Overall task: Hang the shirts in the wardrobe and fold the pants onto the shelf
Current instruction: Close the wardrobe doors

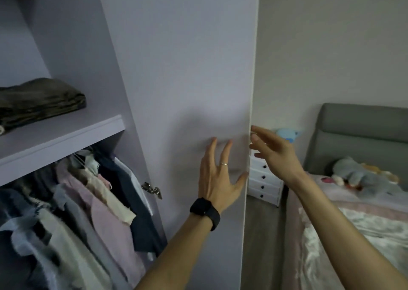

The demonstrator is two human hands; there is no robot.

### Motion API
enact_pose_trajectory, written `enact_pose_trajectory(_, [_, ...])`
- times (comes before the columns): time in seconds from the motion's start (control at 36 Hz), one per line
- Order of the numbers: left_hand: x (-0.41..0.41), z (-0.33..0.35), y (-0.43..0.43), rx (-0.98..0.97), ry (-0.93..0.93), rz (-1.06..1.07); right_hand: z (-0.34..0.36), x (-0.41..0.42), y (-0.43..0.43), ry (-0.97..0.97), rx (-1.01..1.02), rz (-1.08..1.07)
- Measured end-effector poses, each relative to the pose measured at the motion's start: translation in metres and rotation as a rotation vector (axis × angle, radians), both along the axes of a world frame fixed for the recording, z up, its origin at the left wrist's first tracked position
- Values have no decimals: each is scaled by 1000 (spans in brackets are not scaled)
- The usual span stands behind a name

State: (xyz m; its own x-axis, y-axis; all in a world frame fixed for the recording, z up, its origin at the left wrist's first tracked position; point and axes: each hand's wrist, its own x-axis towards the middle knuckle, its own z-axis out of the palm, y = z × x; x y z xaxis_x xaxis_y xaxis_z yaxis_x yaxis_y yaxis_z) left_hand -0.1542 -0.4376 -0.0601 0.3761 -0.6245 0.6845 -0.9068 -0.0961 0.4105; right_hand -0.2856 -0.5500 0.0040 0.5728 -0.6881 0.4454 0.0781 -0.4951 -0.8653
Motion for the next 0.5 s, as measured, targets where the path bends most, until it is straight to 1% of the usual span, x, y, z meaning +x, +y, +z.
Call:
enact_pose_trajectory(0.06, [-1,-1,-5,-2,-13,26,8,2,-7,-11,28,24])
enact_pose_trajectory(0.28, [-4,-8,-17,-51,-57,138,19,4,-18,-38,25,91])
enact_pose_trajectory(0.42, [-7,-11,-17,-37,-49,174,10,5,-11,-114,22,94])
enact_pose_trajectory(0.5, [-13,-12,-10,-29,-20,185,8,3,0,-136,52,103])
